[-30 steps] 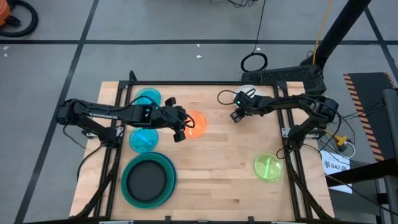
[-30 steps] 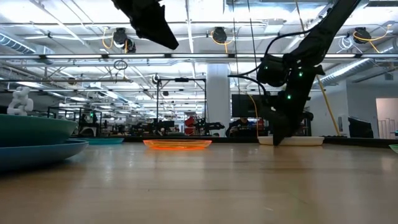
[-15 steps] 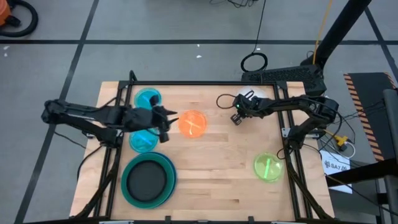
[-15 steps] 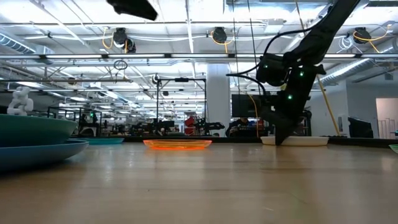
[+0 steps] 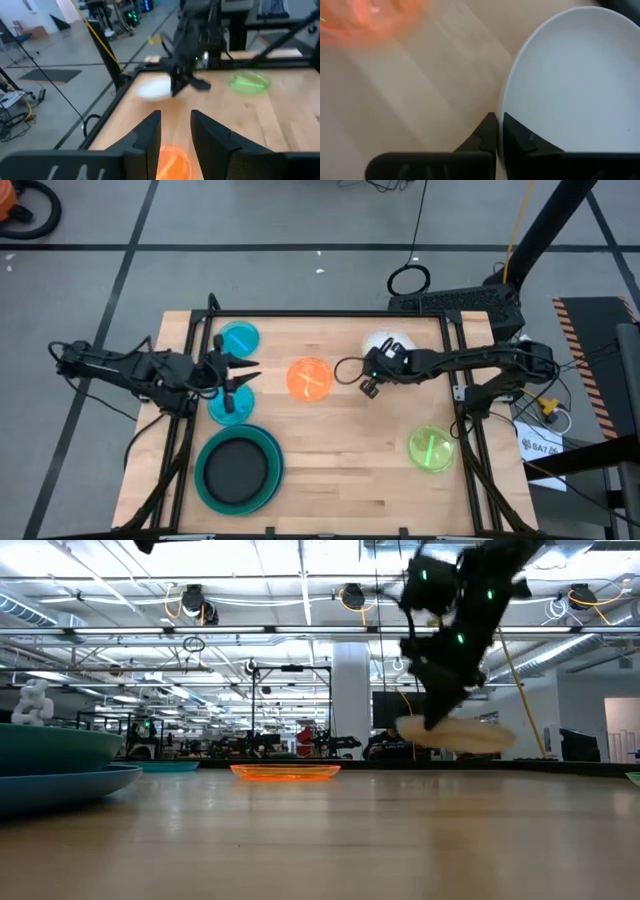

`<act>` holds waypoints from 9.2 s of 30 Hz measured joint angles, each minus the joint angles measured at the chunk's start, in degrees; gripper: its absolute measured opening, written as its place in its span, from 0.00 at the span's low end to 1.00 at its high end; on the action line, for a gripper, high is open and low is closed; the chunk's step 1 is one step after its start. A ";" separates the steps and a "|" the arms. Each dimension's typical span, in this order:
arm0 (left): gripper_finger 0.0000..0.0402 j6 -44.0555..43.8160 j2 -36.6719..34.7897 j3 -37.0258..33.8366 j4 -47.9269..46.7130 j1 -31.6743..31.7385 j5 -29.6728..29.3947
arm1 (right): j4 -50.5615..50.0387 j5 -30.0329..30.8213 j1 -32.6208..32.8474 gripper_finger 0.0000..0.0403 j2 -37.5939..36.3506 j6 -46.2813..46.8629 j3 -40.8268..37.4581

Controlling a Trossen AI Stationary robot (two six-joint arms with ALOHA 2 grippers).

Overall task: Stack plastic plates
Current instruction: Stack the white plate on top of the black plate, then stack the bottom light blue plate on top of the white plate

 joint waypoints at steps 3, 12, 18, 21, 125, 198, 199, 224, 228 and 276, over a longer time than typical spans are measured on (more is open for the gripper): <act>0.28 -2.63 -1.63 -0.01 -2.91 -1.29 0.00 | 0.11 1.88 4.90 0.01 0.04 1.77 4.80; 0.28 -5.07 -4.62 -1.10 -6.62 -9.12 -0.02 | 8.89 8.19 18.80 0.01 3.98 0.94 18.29; 0.28 -7.73 -7.52 -1.32 -8.31 -13.01 -1.55 | 12.76 9.72 25.06 0.01 13.89 -5.20 28.89; 0.28 -10.87 -8.13 -1.32 -10.80 -14.98 -1.54 | 12.91 9.64 27.32 0.01 20.67 -9.80 35.32; 0.28 -14.08 -9.33 -1.34 -9.48 -46.13 -15.04 | 16.81 -9.57 31.98 0.24 61.84 -22.55 82.77; 0.28 -28.79 1.64 -0.12 -9.52 -31.66 -31.99 | -6.36 -23.57 12.90 0.04 8.32 -42.42 22.53; 0.28 -28.78 2.11 -0.12 -9.38 -30.35 -32.00 | -3.66 -23.56 12.64 0.03 6.17 -42.49 19.54; 0.28 -23.82 20.41 -0.12 8.42 3.02 -10.25 | 16.92 -17.20 4.69 0.03 -36.95 -51.69 -9.17; 0.28 -24.03 22.45 -0.12 10.11 6.80 -5.89 | 16.31 -17.22 4.33 0.03 -42.37 -51.57 -12.25; 0.28 -12.40 46.67 -0.12 17.79 30.54 24.30 | 14.65 -15.77 4.36 0.03 -58.42 -48.85 -18.25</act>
